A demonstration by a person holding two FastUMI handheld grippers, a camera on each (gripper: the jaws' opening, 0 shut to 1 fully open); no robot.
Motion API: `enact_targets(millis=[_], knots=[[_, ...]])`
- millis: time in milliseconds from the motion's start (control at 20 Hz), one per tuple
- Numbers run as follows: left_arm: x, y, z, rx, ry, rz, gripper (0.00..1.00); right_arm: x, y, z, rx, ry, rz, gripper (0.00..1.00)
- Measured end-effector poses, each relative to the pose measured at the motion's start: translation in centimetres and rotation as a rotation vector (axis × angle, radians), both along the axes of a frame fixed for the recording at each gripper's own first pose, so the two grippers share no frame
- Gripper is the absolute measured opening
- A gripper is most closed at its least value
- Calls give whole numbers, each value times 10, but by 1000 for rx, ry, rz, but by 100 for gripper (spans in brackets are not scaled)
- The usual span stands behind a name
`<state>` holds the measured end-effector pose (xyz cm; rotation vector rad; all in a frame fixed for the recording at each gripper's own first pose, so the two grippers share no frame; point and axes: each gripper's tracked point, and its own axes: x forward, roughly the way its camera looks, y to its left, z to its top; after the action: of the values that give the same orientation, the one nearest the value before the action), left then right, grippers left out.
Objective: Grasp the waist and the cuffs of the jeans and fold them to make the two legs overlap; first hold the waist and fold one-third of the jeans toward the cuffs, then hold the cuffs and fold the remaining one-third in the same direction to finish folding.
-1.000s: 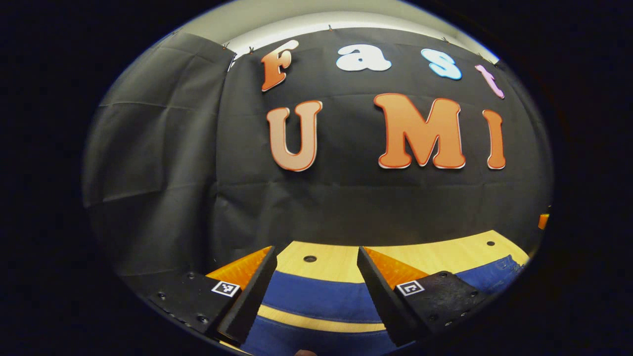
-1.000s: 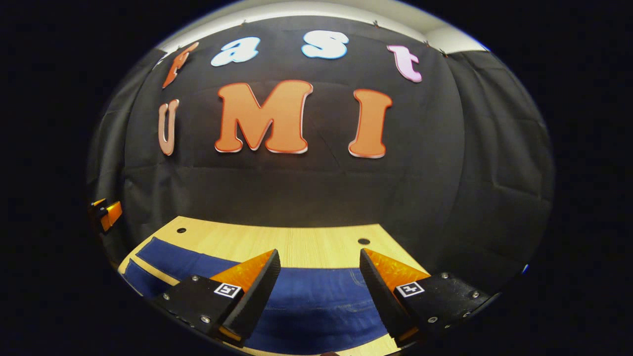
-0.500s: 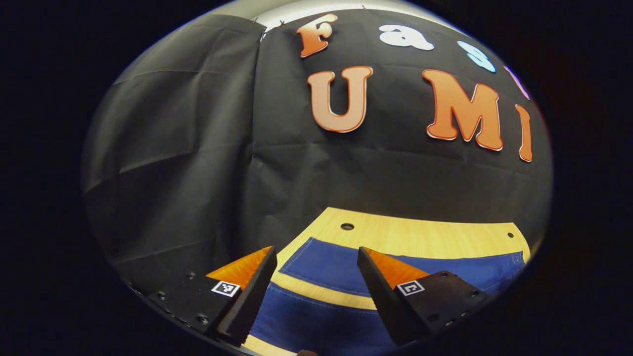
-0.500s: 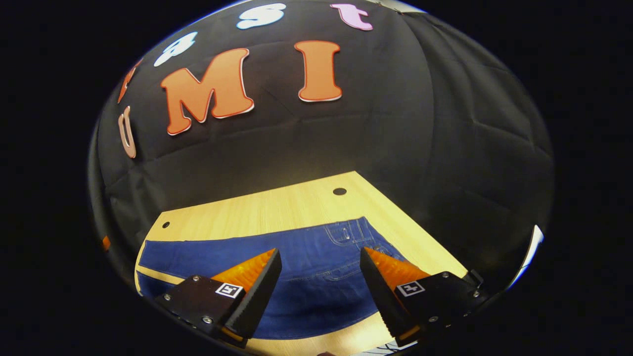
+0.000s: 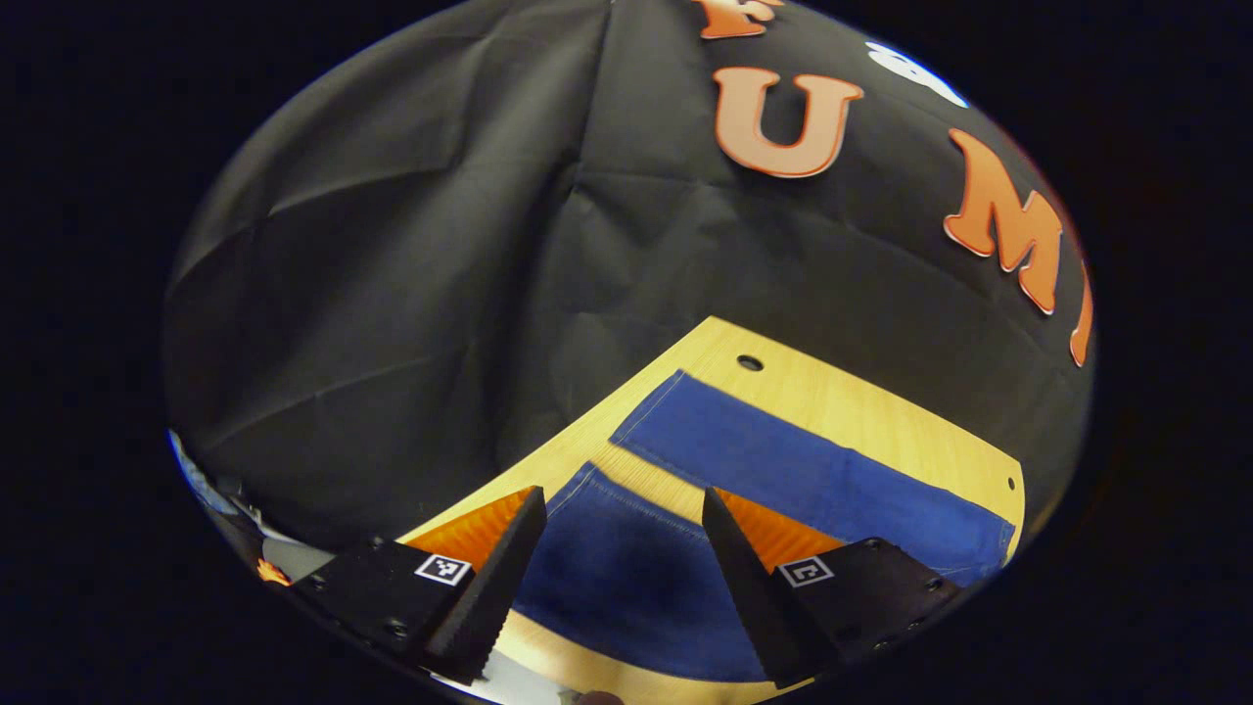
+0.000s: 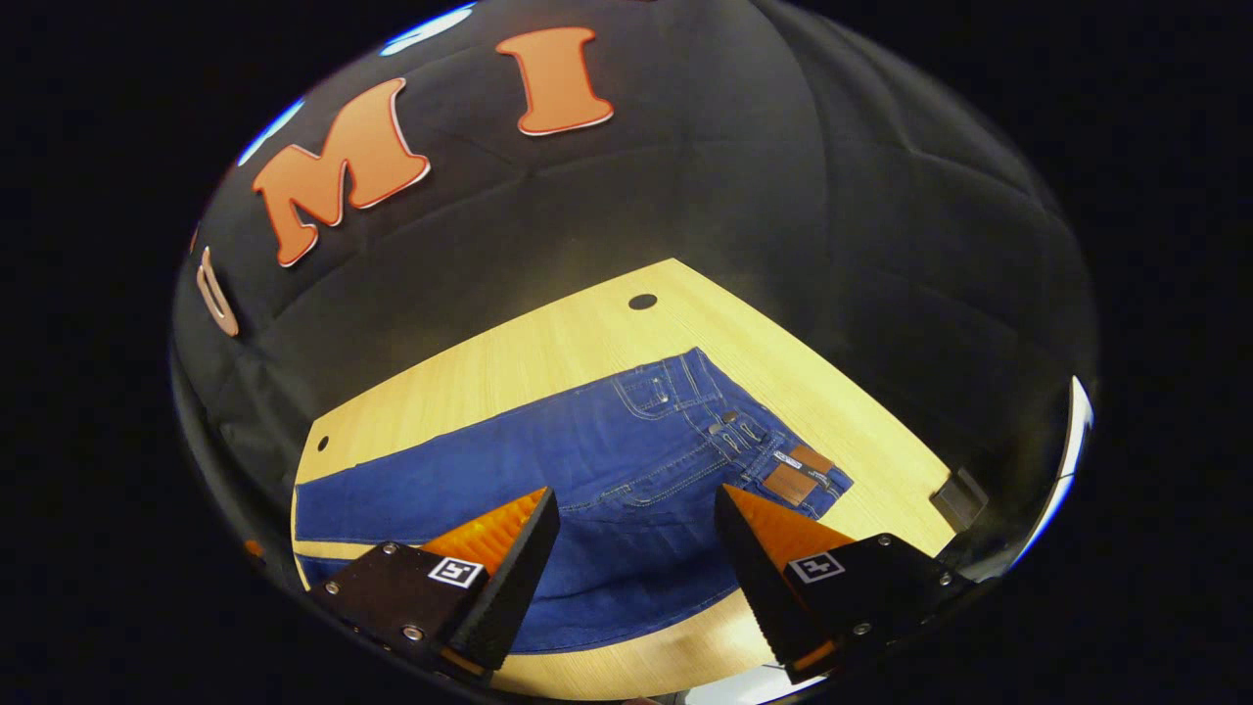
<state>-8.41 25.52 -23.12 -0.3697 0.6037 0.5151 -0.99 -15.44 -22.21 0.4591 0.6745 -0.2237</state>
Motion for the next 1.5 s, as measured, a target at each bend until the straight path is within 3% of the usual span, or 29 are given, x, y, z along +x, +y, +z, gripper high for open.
enact_targets(millis=[200,400,800,1050,1200,1350,1500], knots=[[-9,23,-44,-100,79,62,97,-2,-14,-26,72,65,-36,98],[-1,34,-101,-283,142,95,98,-9,-26,-58,200,153,-97,98],[-33,39,-147,-639,157,246,98,-18,-39,-93,338,252,-160,98],[-24,46,-149,-748,63,259,98,-19,-45,-103,378,273,-189,98],[4,45,-145,-798,-42,251,96,-16,-47,-107,387,270,-198,98],[22,42,-151,-850,-98,256,89,-16,-49,-110,399,275,-207,98],[25,40,-163,-838,-40,272,48,-16,-57,-110,398,266,-218,98]])
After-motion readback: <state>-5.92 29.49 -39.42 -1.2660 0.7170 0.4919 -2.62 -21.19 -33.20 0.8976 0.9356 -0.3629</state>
